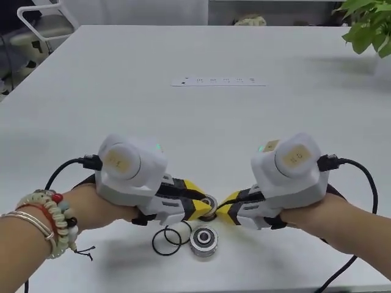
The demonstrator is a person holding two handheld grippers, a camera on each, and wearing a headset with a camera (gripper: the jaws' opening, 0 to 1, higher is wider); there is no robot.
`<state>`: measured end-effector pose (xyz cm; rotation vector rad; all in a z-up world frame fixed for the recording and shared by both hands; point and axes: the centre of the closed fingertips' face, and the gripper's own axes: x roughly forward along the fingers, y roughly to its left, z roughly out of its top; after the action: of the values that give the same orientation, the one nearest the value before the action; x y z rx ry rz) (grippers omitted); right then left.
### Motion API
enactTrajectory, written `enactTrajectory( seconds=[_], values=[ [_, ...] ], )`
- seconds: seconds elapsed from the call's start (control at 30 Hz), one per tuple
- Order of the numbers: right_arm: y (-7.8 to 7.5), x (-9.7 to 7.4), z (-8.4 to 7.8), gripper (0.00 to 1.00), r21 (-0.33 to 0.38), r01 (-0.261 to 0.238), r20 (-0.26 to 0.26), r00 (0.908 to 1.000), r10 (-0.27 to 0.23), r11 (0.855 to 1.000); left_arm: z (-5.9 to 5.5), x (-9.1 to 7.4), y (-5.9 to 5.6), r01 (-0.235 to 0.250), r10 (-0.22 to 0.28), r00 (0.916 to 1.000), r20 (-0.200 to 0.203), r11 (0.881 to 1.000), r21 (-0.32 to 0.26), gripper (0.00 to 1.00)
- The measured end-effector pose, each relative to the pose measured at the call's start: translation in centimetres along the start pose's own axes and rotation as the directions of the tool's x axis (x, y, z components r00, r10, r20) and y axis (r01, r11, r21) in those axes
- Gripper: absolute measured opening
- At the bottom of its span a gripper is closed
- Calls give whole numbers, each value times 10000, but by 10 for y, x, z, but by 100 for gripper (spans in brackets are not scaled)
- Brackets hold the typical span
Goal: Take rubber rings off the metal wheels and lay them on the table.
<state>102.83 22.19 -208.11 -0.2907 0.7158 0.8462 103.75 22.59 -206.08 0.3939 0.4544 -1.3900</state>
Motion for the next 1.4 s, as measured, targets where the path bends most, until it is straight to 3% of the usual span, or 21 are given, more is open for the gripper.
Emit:
enactTrajectory(
  seconds=[0.1, 0.13, 0.2, 0.3, 0.37, 0.47, 0.57, 0.6, 0.63, 0.67, 0.7, 0.73, 0.93, 1.17, 1.27, 1.4],
  values=[
    [-4, -1, -1, 0, -100, 302, -148, 9994, -304, 9995, 0, 0, 0, 4, -4, 10000, -5, 10000, -37, 8],
    [-10, -2, -1, 0, 58, 628, -135, 9979, -627, 9980, 0, -1, 0, 3, -3, 10000, -10, 10000, -37, 8],
    [-13, -3, 1, 0, 617, 742, -5, 9972, -743, 9953, 0, -1, 0, -1, 1, 10000, 11, 9999, -140, 7],
    [-14, -4, 0, 0, 1638, 521, 93, 9985, -544, 9851, 0, 0, 0, -16, 16, 10000, 1, 10000, -83, 7],
    [-16, -5, 2, 0, 2342, 484, 203, 9983, -546, 9710, 0, 0, 0, -13, 13, 10000, 14, 10000, -87, 7],
    [-16, -7, 4, 0, 3645, 153, 536, 9979, -374, 9311, 0, 0, 0, -16, 16, 10000, 19, 10000, -68, 7],
    [-17, -9, 7, 0, 4724, -249, 935, 9954, -220, 8810, 0, 0, 0, -27, 27, 10000, 38, 10000, -10, 8],
    [-17, -10, 8, 0, 4816, -273, 929, 9955, -200, 8760, 0, 0, 1, -37, 37, 10000, 59, 10000, 13, 8],
    [-16, -10, 9, 0, 4603, -287, 952, 9953, -172, 8873, 0, 0, 1, -45, 45, 10000, 72, 10000, 25, 8],
    [-12, -10, 12, 0, 4540, -537, 1143, 9934, 17, 8894, 0, 0, 1, -50, 50, 10000, 85, 10000, 46, 8],
    [-12, -10, 11, 0, 4551, -342, 965, 9953, -111, 8898, 0, 0, 1, -53, 52, 9999, 96, 10000, 79, 8],
    [-10, -10, 11, 0, 4289, -296, 918, 9957, -110, 9029, 0, 0, 1, -58, 56, 9999, 95, 9999, 128, 8],
    [-9, -11, 13, 0, 4397, -442, 1044, 9945, -22, 8971, 0, 0, 1, -81, 80, 9999, 71, 9998, 173, 8],
    [-7, -11, 17, 0, 4266, -521, 1100, 9939, 54, 9029, 0, -1, 2, -78, 77, 10000, 57, 9998, 189, 8],
    [-4, -11, 18, 0, 3931, -624, 1162, 9931, 178, 9174, 0, -1, 2, -52, 51, 10000, 65, 9998, 192, 8],
    [-3, -12, 21, 0, 3796, -703, 1222, 9922, 253, 9225, 0, -2, 2, -16, 14, 9999, 102, 9999, 168, 8]
  ],
)
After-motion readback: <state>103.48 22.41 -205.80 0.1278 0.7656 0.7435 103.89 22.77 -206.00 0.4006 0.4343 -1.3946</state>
